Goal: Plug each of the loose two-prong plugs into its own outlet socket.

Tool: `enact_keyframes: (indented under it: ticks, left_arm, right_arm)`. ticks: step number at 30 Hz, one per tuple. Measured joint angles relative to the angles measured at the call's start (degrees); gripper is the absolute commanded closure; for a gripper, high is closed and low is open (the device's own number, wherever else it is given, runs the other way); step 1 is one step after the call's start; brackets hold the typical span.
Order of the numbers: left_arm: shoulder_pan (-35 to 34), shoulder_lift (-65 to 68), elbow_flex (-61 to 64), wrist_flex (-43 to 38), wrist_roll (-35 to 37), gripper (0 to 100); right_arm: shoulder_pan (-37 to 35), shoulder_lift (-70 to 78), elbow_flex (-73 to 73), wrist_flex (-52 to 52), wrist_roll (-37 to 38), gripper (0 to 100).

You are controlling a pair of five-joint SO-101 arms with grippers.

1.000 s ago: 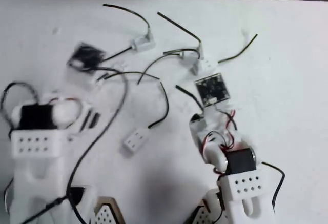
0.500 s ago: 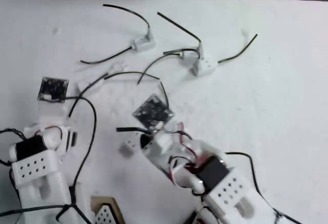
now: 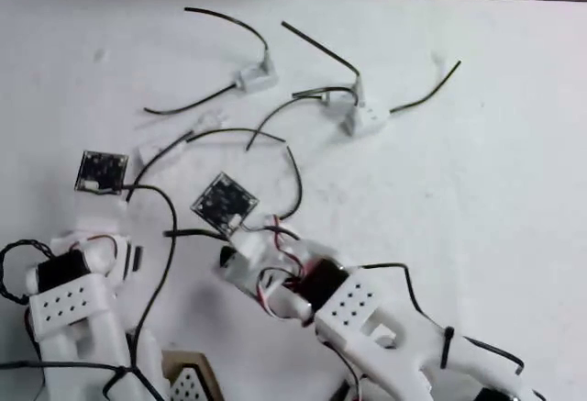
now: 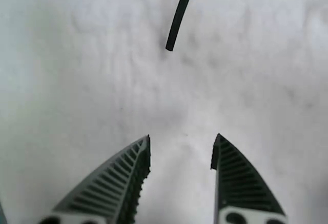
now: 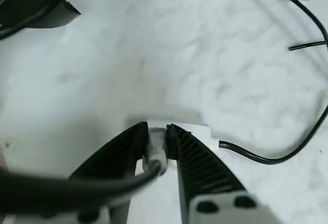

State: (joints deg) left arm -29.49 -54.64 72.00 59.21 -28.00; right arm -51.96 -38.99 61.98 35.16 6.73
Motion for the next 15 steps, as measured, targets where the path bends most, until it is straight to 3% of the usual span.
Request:
enact_keyframes:
  ticks: [15]
  left_arm:
    - [0.1, 0.0, 1.1, -2.0, 0.0, 79]
  right_arm:
    - [0.0, 9.0, -0.1, -5.9, 0.0, 98.1]
